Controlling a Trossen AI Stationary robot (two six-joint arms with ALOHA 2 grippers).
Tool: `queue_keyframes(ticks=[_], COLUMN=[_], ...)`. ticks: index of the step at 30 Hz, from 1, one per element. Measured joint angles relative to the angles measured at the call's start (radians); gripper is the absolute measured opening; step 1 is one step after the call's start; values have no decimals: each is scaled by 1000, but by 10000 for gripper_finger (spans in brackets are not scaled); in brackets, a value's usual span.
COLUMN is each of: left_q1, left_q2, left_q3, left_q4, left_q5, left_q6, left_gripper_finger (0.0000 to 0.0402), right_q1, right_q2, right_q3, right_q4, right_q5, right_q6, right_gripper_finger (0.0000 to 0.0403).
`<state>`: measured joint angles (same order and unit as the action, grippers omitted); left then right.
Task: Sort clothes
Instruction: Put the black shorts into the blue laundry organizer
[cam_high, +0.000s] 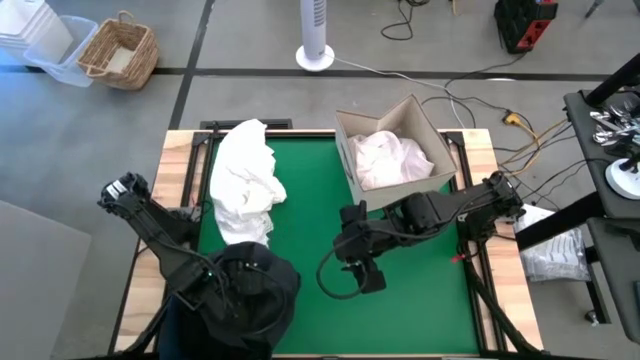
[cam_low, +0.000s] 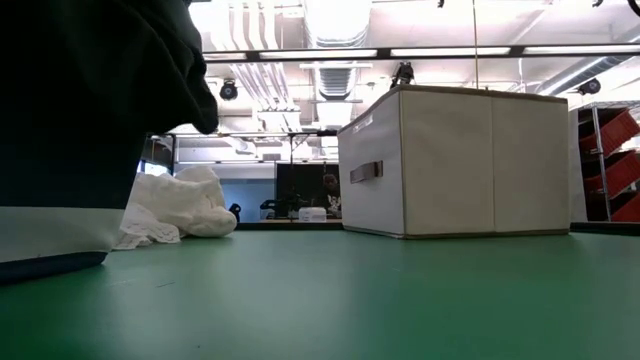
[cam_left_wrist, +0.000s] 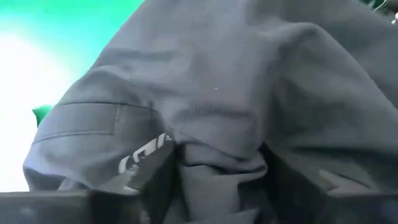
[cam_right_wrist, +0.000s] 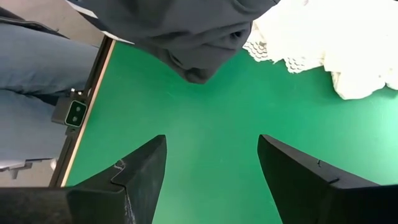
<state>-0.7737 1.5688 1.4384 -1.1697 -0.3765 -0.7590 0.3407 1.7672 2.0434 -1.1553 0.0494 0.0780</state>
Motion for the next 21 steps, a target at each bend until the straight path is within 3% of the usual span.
queue_keyframes(ticks=[9, 21], left_q1=[-39, -142], left_q2=[-20, -61], left_q3=[0, 47], left_q4=[-17, -71], left_q5=[0, -5], left_q6=[-49, -165], left_gripper_finger=[20, 7], right_q1=[9, 9], right_q2=[0, 0], right_q3=[0, 0], right_q4=[0, 1], right_q5=[0, 2], right_q6=[7, -2], right_gripper_finger=[236, 240])
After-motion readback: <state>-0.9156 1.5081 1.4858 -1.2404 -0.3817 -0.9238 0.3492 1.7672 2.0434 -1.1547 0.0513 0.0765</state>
